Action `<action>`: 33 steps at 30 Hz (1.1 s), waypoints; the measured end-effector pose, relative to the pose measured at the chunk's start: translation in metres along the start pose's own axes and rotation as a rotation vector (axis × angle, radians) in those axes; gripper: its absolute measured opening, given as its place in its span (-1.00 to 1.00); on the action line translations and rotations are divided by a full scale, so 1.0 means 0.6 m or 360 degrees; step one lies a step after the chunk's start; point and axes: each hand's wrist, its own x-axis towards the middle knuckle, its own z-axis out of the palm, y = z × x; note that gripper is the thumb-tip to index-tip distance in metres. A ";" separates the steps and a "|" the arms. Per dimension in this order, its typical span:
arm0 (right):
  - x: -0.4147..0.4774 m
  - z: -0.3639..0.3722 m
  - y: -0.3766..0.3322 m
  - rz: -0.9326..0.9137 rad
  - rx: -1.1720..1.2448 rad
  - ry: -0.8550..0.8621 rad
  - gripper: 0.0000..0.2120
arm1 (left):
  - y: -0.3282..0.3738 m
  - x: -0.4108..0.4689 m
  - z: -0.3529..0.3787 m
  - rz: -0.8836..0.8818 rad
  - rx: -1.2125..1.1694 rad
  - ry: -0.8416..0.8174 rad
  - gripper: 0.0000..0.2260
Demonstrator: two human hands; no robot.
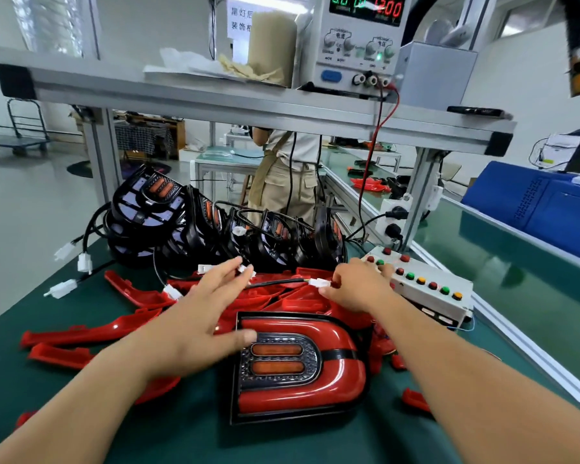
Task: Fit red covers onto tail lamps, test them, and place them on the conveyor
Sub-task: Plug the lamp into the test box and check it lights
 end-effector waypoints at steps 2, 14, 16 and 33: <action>-0.001 0.003 0.000 -0.0011 0.0104 0.0047 -0.61 | 0.010 0.037 -0.009 -0.0009 0.0055 0.0065 -0.29; -0.028 0.007 0.012 -0.0386 0.0564 0.0578 -0.79 | 0.064 0.217 0.053 0.0016 0.0373 0.0025 -0.51; -0.031 0.008 0.012 -0.0414 0.0600 0.0587 -0.78 | 0.065 0.226 0.061 -0.0004 0.0414 0.0047 -0.52; -0.028 0.020 0.027 -0.0540 0.0601 0.0592 -0.71 | 0.037 0.231 0.059 0.0062 0.0383 0.0245 -0.63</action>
